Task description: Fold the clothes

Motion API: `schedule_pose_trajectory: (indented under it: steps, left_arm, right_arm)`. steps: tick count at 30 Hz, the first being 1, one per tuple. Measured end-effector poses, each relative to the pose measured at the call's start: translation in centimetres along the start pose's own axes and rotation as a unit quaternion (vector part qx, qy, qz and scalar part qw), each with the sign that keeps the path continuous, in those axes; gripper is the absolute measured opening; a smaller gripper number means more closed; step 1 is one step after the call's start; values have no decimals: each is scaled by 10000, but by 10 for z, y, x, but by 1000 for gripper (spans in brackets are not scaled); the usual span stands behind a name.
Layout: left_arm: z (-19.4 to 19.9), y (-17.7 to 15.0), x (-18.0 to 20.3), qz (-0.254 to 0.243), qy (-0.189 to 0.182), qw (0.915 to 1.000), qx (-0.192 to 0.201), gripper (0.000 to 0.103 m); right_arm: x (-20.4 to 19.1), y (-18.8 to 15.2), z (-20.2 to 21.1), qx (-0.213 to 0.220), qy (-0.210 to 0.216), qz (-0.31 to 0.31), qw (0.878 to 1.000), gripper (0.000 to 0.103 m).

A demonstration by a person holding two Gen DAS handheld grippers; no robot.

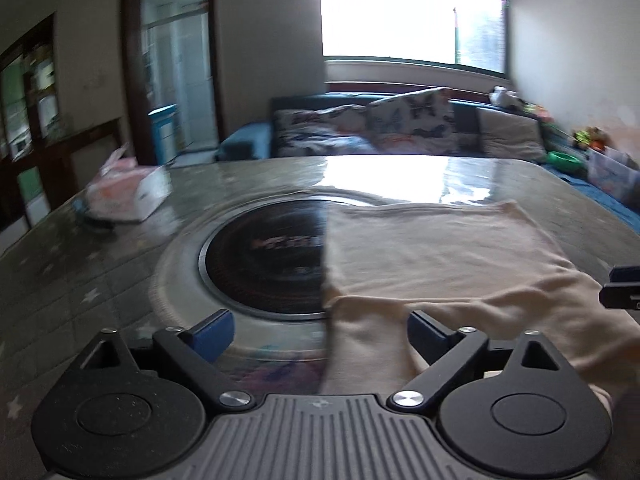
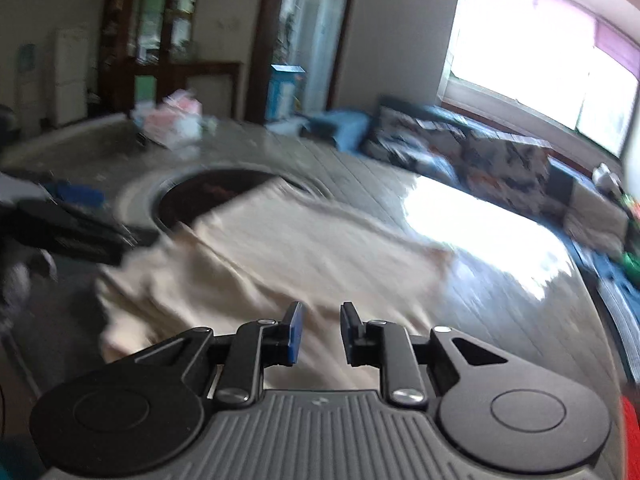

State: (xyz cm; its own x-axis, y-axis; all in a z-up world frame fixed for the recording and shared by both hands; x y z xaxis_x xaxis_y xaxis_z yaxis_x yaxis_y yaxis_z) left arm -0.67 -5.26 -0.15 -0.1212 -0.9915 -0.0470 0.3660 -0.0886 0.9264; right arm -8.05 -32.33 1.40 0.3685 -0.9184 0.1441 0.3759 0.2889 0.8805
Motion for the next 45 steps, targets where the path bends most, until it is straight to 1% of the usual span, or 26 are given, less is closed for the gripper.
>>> schedule_pose_trajectory:
  steps: [1, 3, 4, 5, 9, 12, 16, 18, 20, 21, 23, 24, 26, 27, 28, 30, 32, 36, 38, 40, 41, 45]
  left_arm:
    - [0, 0, 5, -63, -69, 10000, 25, 89]
    - [-1, 0, 14, -123, -168, 9998, 50, 87]
    - [-2, 1, 17, -150, -200, 9997, 55, 82]
    - [-3, 2, 20, -178, -231, 9996, 59, 79]
    - [-8, 5, 32, -289, -358, 9989, 77, 77]
    - [-10, -1, 37, -225, -522, 9983, -94, 76]
    - [-12, -12, 43, -363, -563, 9974, -255, 76]
    - [-13, -16, 46, -404, -579, 9971, -298, 75]
    - [-14, -17, 50, -413, -636, 9966, -327, 63]
    - [-14, -18, 51, -416, -691, 9962, -332, 59]
    - [-14, -18, 55, -429, -794, 9953, -338, 47]
    - [-14, -19, 56, -439, -841, 9949, -341, 43]
    - [-13, -18, 58, -432, -920, 9943, -336, 25]
    - [-13, -18, 58, -433, -927, 9942, -331, 19]
    - [-13, -16, 58, -451, -934, 9941, -313, 10]
    - [-12, -11, 58, -436, -957, 9941, -273, 8]
    - [-9, -3, 59, -461, -989, 9939, -144, 6]
    - [-1, 23, 58, -462, -1037, 9933, 235, 6]
    - [6, 35, 56, -387, -1110, 9922, 404, 6]
    - [7, 38, 54, -377, -1147, 9917, 449, 6]
    - [6, 36, 52, -412, -1103, 9921, 427, 6]
    - [-7, 15, 41, -405, -909, 9950, -10, 6]
  right_arm:
    - [7, -8, 4, -99, -31, -108, 9999, 20]
    - [16, -23, 9, -253, -49, -273, 9993, 20]
    - [18, -29, 10, -294, -47, -311, 9991, 20]
    - [19, -33, 11, -302, -50, -332, 9990, 20]
    - [21, -33, 11, -174, -18, -463, 9988, 20]
    - [21, -30, 10, -73, 34, -560, 9984, 20]
    - [24, -34, 13, -95, -31, -670, 9977, 30]
    - [26, -38, 14, -119, -70, -686, 9975, 32]
    - [27, -41, 15, -127, -104, -703, 9974, 35]
    - [27, -42, 15, -131, -120, -711, 9973, 35]
    - [27, -43, 15, -124, -149, -667, 9976, 36]
    - [26, -43, 15, -116, -159, -628, 9978, 37]
    - [23, -43, 16, -109, -142, -579, 9982, 41]
    - [22, -44, 17, -108, -126, -555, 9983, 41]
    - [20, -44, 18, -104, -115, -530, 9985, 42]
    - [17, -45, 20, -97, -96, -474, 9988, 43]
    - [15, -46, 22, -96, -99, -414, 9990, 46]
    - [15, -48, 21, -100, -177, -432, 9989, 46]
    - [16, -48, 21, -75, -224, -446, 9987, 46]
    - [17, -49, 19, -87, -280, -453, 9985, 46]
    - [18, -51, 19, -113, -329, -452, 9984, 46]
    - [24, -57, 19, -219, -483, -459, 9975, 46]
Point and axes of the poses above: each gripper's, at about its wrist camera, not at the fingertips, and z roughly against the way its jaws point, x to its right, y to its top, the point moved 7 cm from there along -z, roughly the way its jaws point, and after that the axes turned 10 degrees about x, right-handed, at the moved point
